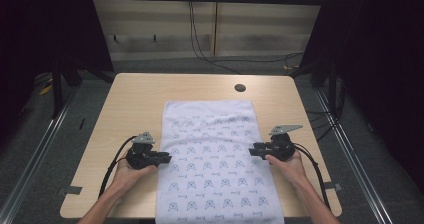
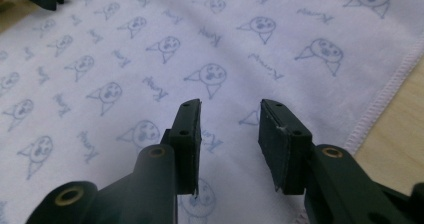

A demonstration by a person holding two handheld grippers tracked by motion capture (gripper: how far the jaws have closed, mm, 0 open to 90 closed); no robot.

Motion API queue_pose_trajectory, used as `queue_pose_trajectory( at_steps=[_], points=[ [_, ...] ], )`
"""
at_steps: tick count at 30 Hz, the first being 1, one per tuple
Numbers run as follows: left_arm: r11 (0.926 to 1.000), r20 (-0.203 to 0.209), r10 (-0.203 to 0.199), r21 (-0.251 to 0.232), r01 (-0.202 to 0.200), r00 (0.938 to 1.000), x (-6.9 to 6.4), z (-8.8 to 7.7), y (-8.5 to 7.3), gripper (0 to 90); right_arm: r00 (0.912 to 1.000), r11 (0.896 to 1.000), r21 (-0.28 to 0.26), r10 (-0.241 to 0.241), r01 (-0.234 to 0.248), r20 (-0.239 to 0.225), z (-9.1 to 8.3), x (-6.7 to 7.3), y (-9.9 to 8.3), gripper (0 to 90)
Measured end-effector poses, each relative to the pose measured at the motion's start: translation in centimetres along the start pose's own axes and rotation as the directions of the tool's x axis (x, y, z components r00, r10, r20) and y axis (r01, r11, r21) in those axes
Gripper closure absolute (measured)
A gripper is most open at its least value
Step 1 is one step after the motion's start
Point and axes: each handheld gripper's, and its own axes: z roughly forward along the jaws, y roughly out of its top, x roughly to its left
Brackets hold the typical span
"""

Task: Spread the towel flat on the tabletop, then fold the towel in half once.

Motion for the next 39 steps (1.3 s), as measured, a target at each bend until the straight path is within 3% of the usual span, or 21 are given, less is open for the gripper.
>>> queue_pose_trajectory(
  at_steps=[3, 8, 11, 15, 16, 17, 19, 21, 23, 25, 29, 32, 36, 39],
  points=[
    [0.9993, -0.029, 0.036, 0.011, -0.036, 0.9989, -0.2, 0.0, 0.0, 90.0, 0.9995, 0.999, 0.036, -0.028, 0.027, 0.016, 0.6, 0.1, -0.1, 59.8],
    [0.9993, -0.042, 0.036, 0.007, -0.035, 0.9985, -0.5, 0.1, 0.0, 90.0, 0.9981, 0.999, 0.045, -0.028, 0.025, 0.054, 1.0, -0.2, 0.0, 60.0],
    [0.9999, -0.033, 0.013, 0.001, -0.013, 0.9994, -0.3, 0.1, -0.1, 90.0, 0.9964, 0.998, 0.057, -0.044, 0.040, 0.072, 1.2, -0.1, 0.3, 61.5],
    [0.9999, -0.035, 0.011, -0.001, -0.011, 0.9993, -0.3, 0.1, -0.1, 90.0, 0.9851, 0.990, 0.090, -0.121, 0.110, 0.123, 1.1, 0.3, 0.3, 78.8],
    [0.9999, -0.035, 0.011, -0.001, -0.011, 0.9993, -0.3, 0.1, -0.1, 89.5, 0.9851, 0.990, 0.090, -0.121, 0.110, 0.123, 1.1, 0.3, 0.3, 78.8],
    [0.9999, -0.016, 0.007, -0.009, -0.007, 0.9998, -0.2, 0.2, -0.1, 86.4, 0.9830, 0.986, 0.115, -0.135, 0.120, 0.125, 0.8, 0.5, 0.2, 87.0],
    [0.9997, -0.003, 0.015, -0.017, -0.015, 0.9999, 0.0, 0.4, 0.1, 79.9, 0.9862, 0.988, 0.118, -0.116, 0.102, 0.118, 0.3, 0.3, -0.1, 87.9],
    [0.9996, -0.007, 0.014, -0.024, -0.014, 0.9999, 0.1, 0.6, 0.2, 79.6, 0.9919, 0.992, 0.111, -0.075, 0.064, 0.102, -0.1, 0.0, -0.4, 88.3],
    [0.9990, -0.037, 0.042, -0.013, -0.043, 0.9984, -0.3, 0.7, 0.3, 82.8, 0.9927, 0.992, 0.112, -0.073, 0.062, 0.096, -0.4, 0.1, -0.7, 88.5],
    [0.9985, -0.040, 0.054, -0.009, -0.054, 0.9978, -0.6, 0.8, 0.3, 86.9, 0.9931, 0.992, 0.117, -0.068, 0.056, 0.095, -0.6, 0.2, -0.8, 88.6],
    [0.9972, -0.020, 0.071, 0.025, -0.070, 0.9973, -1.6, 0.6, 0.3, 90.0, 0.9967, 0.992, 0.120, -0.057, 0.049, 0.059, -1.6, 0.9, -1.9, 88.6],
    [0.9985, 0.021, 0.048, 0.026, -0.049, 0.9986, -2.0, 0.3, -0.2, 90.0, 0.9964, 0.985, 0.152, -0.081, 0.076, 0.028, -2.3, 1.7, -2.4, 88.6],
    [0.9969, 0.031, 0.063, 0.045, -0.064, 0.9976, -3.2, -0.1, -0.7, 90.0, 0.9980, 0.988, 0.140, -0.063, 0.064, -0.008, -2.9, 2.2, -3.4, 88.6],
    [0.9932, 0.047, 0.079, 0.082, -0.083, 0.9957, -5.1, -0.6, -1.3, 90.0, 0.9985, 0.989, 0.137, -0.046, 0.049, -0.030, -3.6, 3.2, -4.4, 88.5]
  ],
)
